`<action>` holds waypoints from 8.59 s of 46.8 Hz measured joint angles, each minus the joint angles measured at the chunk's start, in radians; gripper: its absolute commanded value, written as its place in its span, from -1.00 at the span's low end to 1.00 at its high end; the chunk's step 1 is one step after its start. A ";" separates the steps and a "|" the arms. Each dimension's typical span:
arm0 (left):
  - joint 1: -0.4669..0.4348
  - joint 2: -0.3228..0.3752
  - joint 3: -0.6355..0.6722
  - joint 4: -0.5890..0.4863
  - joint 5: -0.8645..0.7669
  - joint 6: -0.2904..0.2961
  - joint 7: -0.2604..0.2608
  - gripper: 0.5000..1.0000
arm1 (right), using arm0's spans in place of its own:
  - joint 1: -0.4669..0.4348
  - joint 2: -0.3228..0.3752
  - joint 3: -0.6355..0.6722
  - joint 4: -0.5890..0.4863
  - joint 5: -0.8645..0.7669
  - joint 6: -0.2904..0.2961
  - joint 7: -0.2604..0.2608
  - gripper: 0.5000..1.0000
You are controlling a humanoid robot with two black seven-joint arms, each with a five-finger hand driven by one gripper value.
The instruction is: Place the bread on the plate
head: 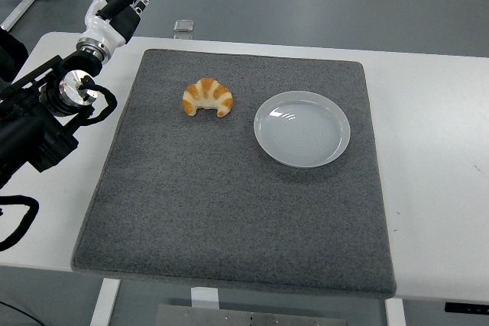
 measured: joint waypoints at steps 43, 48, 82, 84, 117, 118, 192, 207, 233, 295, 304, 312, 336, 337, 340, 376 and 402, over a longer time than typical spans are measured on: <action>-0.456 0.134 0.938 -0.016 0.550 -0.096 -0.069 1.00 | -0.001 0.000 0.000 0.000 0.000 0.005 0.000 0.81; -0.508 0.135 1.011 -0.016 0.618 -0.156 -0.068 1.00 | -0.001 0.000 0.000 0.000 0.000 0.005 0.000 0.82; -0.398 -0.065 1.043 0.114 1.006 -0.103 -0.060 0.93 | -0.004 0.000 0.000 0.000 0.000 0.008 0.000 0.81; -0.389 -0.078 1.043 0.136 1.005 -0.102 -0.059 0.93 | -0.005 0.000 0.000 0.000 0.000 0.008 0.000 0.81; -0.314 -0.133 1.040 0.186 0.992 0.007 -0.059 0.03 | -0.006 0.000 0.000 0.000 0.000 0.009 0.000 0.81; -0.313 -0.136 1.040 0.186 0.992 0.011 -0.059 0.02 | -0.006 0.000 0.000 0.000 0.000 0.009 0.001 0.81; -0.756 -0.135 1.063 0.072 0.971 -0.082 -0.198 -1.00 | -0.008 0.000 0.000 0.001 0.000 0.008 0.000 0.81; -0.752 -0.271 1.075 0.078 0.995 -0.047 -0.291 -1.00 | -0.007 0.000 0.000 0.001 0.002 0.008 0.001 0.81; -0.608 -0.273 1.177 0.091 1.083 0.086 -0.290 -1.00 | -0.009 0.000 0.000 0.001 0.002 0.009 0.001 0.81; -0.421 -0.273 1.178 0.027 1.143 0.138 -0.290 -1.00 | -0.012 0.000 0.000 0.002 0.001 0.009 0.001 0.81; -0.416 -0.273 1.178 0.031 1.142 0.154 -0.290 -1.00 | -0.013 0.000 0.000 0.003 0.001 0.009 0.001 0.81; -0.403 -0.273 1.177 0.036 1.140 0.157 -0.290 -0.93 | -0.015 0.000 0.000 0.003 0.001 0.009 0.001 0.81; -0.392 -0.273 1.172 0.040 1.127 0.165 -0.290 0.55 | -0.015 0.000 0.000 0.004 0.000 0.009 0.001 0.81; -0.392 -0.273 1.172 0.040 1.126 0.170 -0.290 0.60 | -0.015 0.000 0.000 0.004 0.000 0.009 0.001 0.81; -0.392 -0.273 1.171 0.040 1.123 0.189 -0.290 0.72 | -0.015 0.000 0.000 0.005 0.000 0.009 0.001 0.81; -0.419 -0.273 0.753 0.170 0.702 0.115 -0.287 0.98 | -0.015 0.000 0.000 0.005 0.000 0.008 0.001 0.81; -0.262 -0.273 0.507 0.244 -0.111 0.149 -0.145 1.00 | -0.015 0.000 0.000 0.004 0.000 0.007 0.000 0.81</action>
